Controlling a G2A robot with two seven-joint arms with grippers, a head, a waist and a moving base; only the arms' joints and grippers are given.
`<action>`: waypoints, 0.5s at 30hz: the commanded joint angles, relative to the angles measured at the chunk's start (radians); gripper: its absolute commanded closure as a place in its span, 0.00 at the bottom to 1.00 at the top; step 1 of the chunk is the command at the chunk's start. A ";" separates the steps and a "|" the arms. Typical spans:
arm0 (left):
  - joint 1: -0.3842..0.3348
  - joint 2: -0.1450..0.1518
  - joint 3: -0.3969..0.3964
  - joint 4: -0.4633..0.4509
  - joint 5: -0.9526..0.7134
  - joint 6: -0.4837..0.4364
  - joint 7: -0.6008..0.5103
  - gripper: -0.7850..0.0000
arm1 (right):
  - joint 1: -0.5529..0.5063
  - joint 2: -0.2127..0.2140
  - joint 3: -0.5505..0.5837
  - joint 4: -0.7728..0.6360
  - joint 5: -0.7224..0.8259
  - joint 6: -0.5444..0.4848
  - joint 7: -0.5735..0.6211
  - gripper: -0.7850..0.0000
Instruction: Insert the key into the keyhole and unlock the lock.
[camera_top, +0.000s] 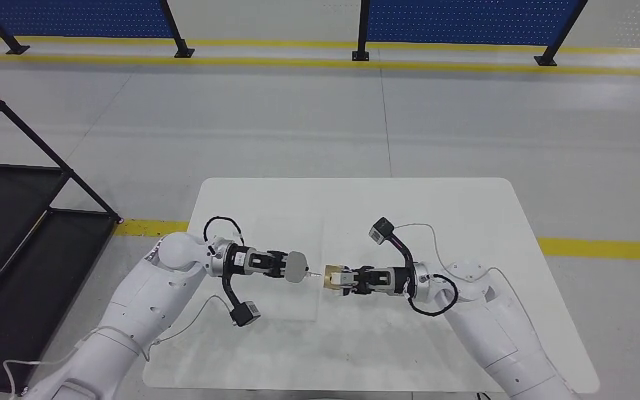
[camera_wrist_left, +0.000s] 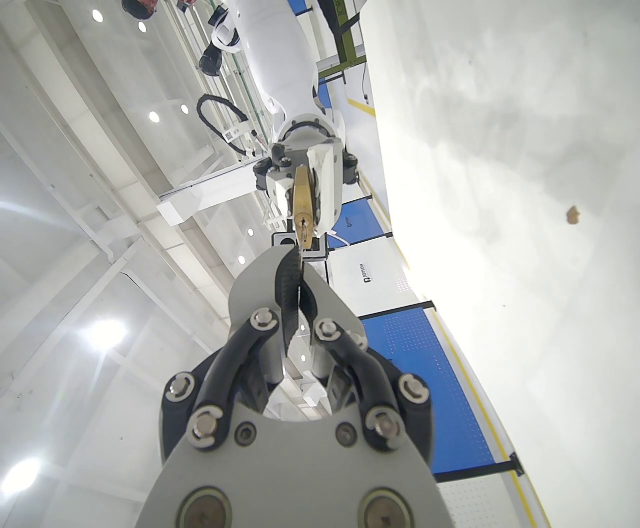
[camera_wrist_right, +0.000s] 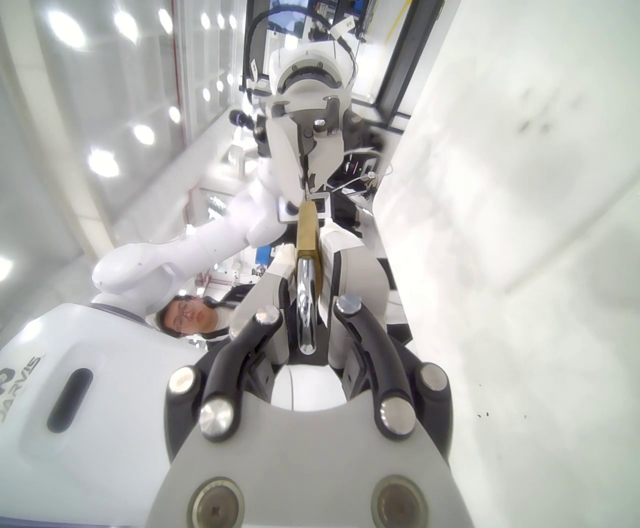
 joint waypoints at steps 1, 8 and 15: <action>-0.001 0.001 0.002 0.000 -0.002 0.001 -0.001 1.00 | 0.001 -0.001 -0.004 0.002 0.003 0.000 -0.002 1.00; -0.003 0.006 0.011 -0.004 -0.005 0.003 -0.003 1.00 | 0.002 -0.001 -0.006 0.003 0.006 -0.001 -0.002 1.00; -0.007 0.009 0.021 0.000 -0.008 0.005 -0.005 1.00 | 0.002 -0.001 -0.006 0.003 0.006 -0.001 -0.002 1.00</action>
